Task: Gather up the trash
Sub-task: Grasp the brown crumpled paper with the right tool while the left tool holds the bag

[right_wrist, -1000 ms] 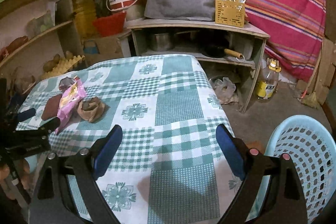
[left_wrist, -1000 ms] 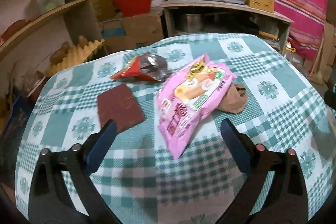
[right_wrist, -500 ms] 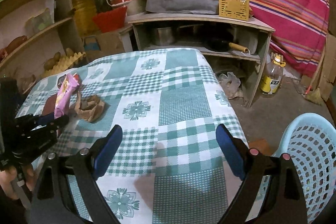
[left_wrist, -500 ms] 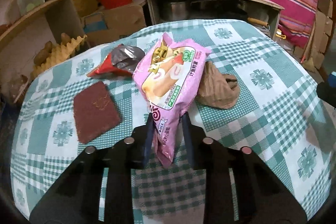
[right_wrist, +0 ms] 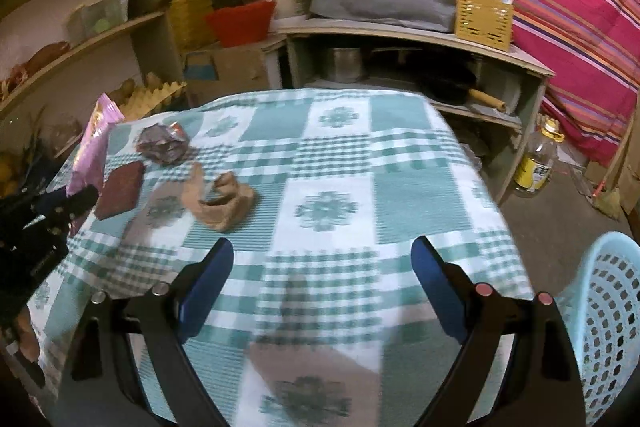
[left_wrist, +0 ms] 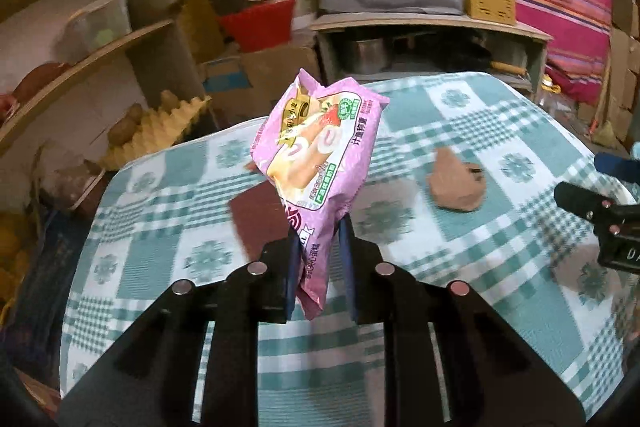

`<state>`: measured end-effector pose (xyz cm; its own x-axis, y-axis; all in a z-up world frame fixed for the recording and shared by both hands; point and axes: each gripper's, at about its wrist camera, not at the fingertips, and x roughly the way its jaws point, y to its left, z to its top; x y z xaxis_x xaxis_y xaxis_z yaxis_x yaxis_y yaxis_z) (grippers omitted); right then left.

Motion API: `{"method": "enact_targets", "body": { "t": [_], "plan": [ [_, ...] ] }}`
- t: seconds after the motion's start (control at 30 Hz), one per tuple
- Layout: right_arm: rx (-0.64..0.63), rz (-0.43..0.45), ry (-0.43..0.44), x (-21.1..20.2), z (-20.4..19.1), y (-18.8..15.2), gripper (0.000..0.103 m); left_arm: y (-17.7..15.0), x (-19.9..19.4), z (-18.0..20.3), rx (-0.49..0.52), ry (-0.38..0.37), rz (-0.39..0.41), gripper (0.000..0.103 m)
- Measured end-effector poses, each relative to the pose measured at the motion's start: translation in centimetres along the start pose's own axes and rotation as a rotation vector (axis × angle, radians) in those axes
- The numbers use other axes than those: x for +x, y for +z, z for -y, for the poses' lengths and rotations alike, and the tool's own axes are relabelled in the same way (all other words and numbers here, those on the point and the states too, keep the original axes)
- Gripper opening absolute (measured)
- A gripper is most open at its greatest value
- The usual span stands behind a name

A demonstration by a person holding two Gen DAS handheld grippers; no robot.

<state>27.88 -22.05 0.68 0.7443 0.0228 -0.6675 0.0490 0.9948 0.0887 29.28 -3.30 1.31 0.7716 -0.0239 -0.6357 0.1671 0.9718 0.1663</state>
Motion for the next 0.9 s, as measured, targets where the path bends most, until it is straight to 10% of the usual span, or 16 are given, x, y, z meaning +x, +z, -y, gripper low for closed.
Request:
{"method": "enact_targets", "body": {
  "t": [0.73,0.9],
  "plan": [
    [-0.085,-0.076,-0.013,6.8,-8.1,2.5,0.087,-2.4,1.4,-13.5,-0.266,0.113,-0.006,0.017],
    [-0.088,-0.113,0.031,7.4,-8.2,2.4,0.053,-1.7,1.7,-13.3,-0.273,0.097,-0.001,0.017]
  ]
}}
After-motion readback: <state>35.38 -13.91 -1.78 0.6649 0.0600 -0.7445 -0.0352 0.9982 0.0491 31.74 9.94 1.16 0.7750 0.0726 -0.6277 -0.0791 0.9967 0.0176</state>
